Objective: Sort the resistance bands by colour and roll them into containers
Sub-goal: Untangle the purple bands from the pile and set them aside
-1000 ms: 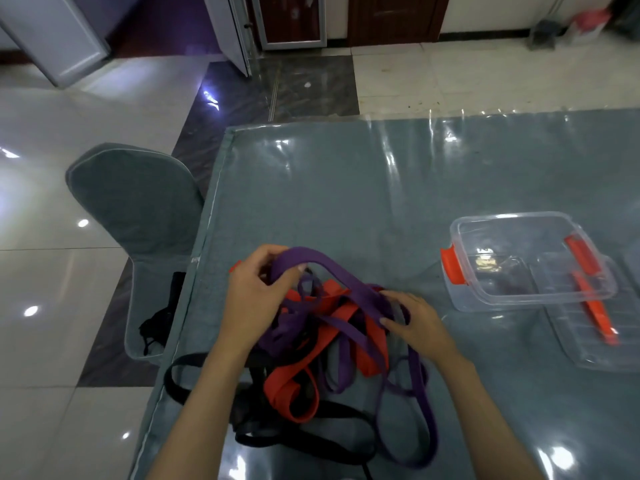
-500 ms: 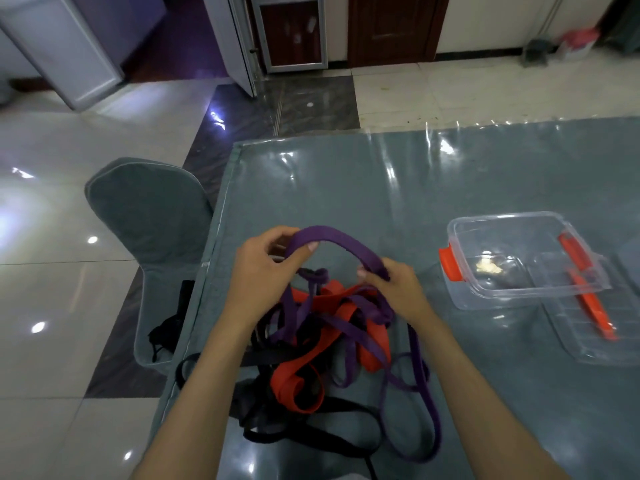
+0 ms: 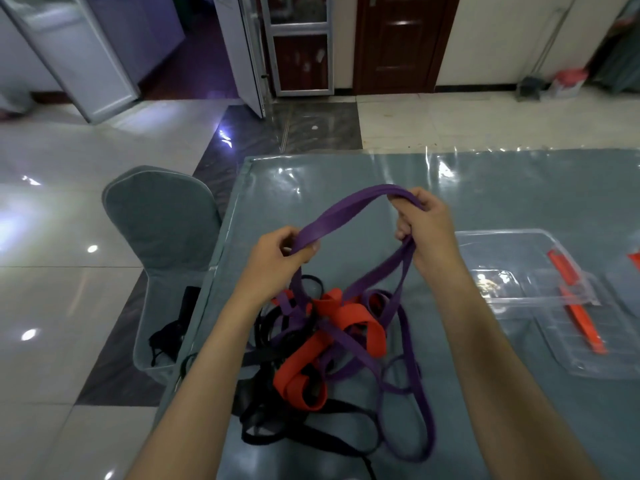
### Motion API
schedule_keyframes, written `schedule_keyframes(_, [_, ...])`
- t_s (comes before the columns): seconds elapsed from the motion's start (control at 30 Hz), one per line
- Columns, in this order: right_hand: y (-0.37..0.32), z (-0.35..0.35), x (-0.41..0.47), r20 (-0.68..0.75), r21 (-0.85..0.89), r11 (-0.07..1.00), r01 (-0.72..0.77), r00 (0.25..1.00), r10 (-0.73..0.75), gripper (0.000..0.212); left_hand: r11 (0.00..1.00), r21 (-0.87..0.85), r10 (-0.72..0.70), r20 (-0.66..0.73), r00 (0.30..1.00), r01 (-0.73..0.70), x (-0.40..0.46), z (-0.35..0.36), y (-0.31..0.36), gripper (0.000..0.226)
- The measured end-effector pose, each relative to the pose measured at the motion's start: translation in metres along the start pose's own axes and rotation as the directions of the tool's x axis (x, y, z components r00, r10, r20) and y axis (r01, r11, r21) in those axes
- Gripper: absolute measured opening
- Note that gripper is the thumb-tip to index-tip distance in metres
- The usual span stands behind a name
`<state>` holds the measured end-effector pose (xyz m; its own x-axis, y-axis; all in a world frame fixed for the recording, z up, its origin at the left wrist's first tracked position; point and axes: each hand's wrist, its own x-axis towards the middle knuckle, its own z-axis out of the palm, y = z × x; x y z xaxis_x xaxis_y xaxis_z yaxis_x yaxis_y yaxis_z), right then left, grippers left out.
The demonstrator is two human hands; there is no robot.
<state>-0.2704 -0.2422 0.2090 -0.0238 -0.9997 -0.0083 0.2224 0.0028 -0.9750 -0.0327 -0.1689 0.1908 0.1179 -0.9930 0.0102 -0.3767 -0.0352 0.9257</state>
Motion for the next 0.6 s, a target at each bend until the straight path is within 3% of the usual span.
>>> schedule_keyframes(0.2, [-0.007,0.024,-0.005,0.012,0.351,0.926,-0.141,0.989,0.146,0.029,0.973,-0.212,-0.083,0.036,0.996,0.088,-0.008,0.038,-0.007,0.011])
schedule_keyframes(0.3, [-0.006,0.038,-0.008,0.024,0.459,0.875,-0.156,0.986,0.164,0.025,0.968,-0.230,-0.063,0.158,0.985,0.099,-0.009,0.057,-0.008,0.023])
schedule_keyframes(0.4, [-0.003,0.047,-0.013,0.013,0.479,0.862,-0.166,0.983,0.182,0.030,0.977,-0.198,-0.033,0.249,0.968,0.084,-0.009,0.070,-0.008,0.048])
schedule_keyframes(0.6, [0.016,0.062,-0.023,0.016,0.474,0.869,-0.142,0.988,0.152,0.053,0.961,-0.267,-0.022,0.160,0.987,0.065,-0.008,0.094,-0.005,0.041])
